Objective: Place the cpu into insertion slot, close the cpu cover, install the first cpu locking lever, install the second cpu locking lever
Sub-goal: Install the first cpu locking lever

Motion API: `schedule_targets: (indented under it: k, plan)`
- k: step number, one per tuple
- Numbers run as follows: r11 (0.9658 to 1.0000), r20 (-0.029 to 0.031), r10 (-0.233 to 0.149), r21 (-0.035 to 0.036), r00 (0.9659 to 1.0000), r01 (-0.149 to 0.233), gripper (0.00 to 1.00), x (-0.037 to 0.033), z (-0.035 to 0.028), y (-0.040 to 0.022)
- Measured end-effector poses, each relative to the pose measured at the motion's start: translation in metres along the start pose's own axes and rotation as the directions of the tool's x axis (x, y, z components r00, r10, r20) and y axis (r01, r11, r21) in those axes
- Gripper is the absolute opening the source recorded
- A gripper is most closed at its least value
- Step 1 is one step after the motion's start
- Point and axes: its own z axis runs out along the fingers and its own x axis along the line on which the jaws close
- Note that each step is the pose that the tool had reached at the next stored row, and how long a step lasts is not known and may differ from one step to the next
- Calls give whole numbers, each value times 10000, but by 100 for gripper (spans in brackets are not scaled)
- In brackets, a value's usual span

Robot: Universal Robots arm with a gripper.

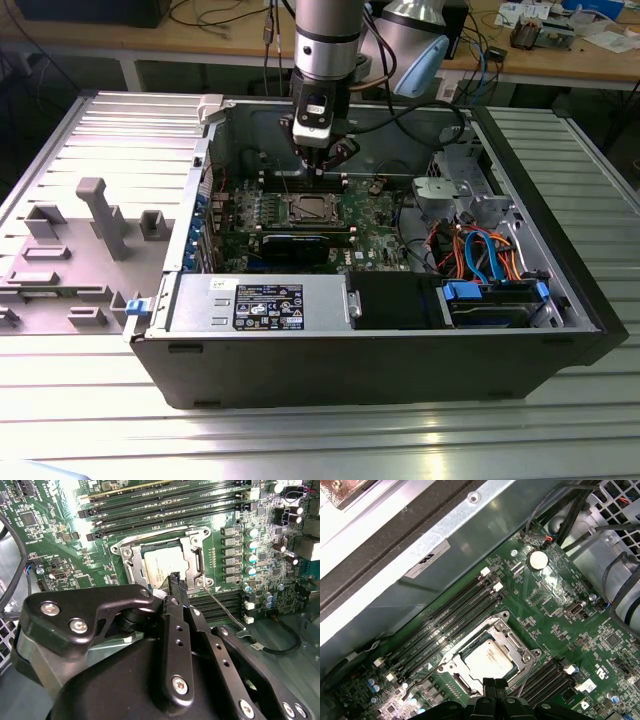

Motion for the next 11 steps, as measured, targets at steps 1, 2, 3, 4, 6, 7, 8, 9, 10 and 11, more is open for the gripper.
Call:
schedule_targets:
  k: [1, 2, 3, 4, 6, 7, 8, 9, 10, 11]
  plan:
    - [10000, 1, -20, -1, 10000, 20, 11, 0, 0, 0]
    - [10000, 1, -33, 0, 10000, 33, 11, 0, 0, 0]
    - [10000, 2, -62, -1, 10000, 62, 11, 0, 0, 0]
    - [10000, 3, -78, -1, 10000, 78, 11, 0, 0, 0]
    - [9999, 3, -107, -1, 9999, 107, 11, 0, 0, 0]
    - [9999, 4, -123, -1, 9999, 123, 11, 0, 0, 0]
    - [9999, 5, -146, -1, 9999, 146, 11, 0, 0, 0]
    - [9999, 5, -161, -1, 9999, 161, 11, 0, 0, 0]
    - [9998, 6, -177, -2, 9998, 177, 11, 0, 0, 0]
    - [9998, 6, -193, -2, 9998, 193, 11, 0, 0, 0]
